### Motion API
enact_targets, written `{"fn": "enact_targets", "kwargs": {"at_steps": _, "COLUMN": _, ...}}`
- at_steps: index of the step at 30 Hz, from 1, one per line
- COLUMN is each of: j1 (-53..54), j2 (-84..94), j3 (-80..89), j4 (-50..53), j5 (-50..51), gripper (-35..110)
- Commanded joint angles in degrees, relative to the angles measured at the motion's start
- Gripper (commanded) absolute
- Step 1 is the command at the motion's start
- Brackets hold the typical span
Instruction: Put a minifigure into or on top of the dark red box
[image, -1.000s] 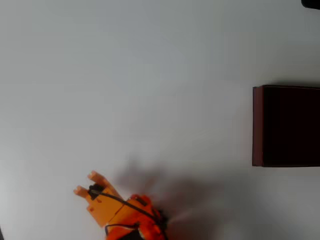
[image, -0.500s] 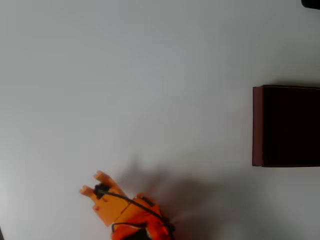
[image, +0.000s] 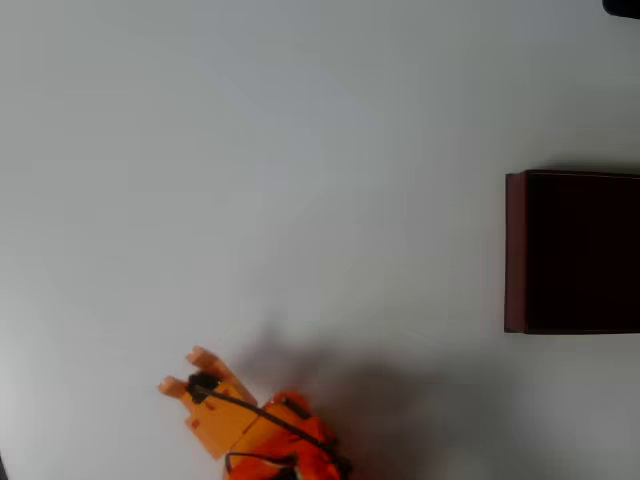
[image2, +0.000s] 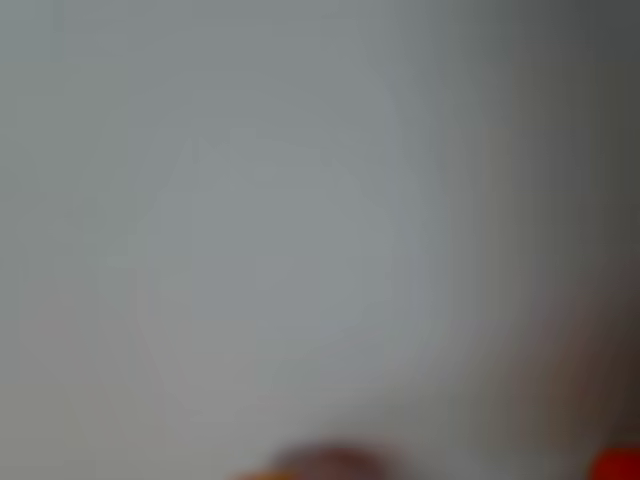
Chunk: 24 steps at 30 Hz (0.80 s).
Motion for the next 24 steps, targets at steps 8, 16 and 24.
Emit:
{"fn": "enact_targets", "kwargs": {"at_steps": 8, "j1": -5.7, "j2": -5.4, "j3": -1.8, "j4": 1.8, "j5": 1.4, "gripper": 15}}
{"fn": "enact_targets", "kwargs": {"at_steps": 16, "j1": 0.4, "j2": -40.0, "j3": -14.2, "j4": -5.4, "j5": -5.3, "gripper": 12}}
{"fn": "enact_targets", "kwargs": {"at_steps": 24, "j1": 2.2, "j2": -36.9, "j3": -13.4, "j4": -4.1, "j5": -5.3, "gripper": 11}}
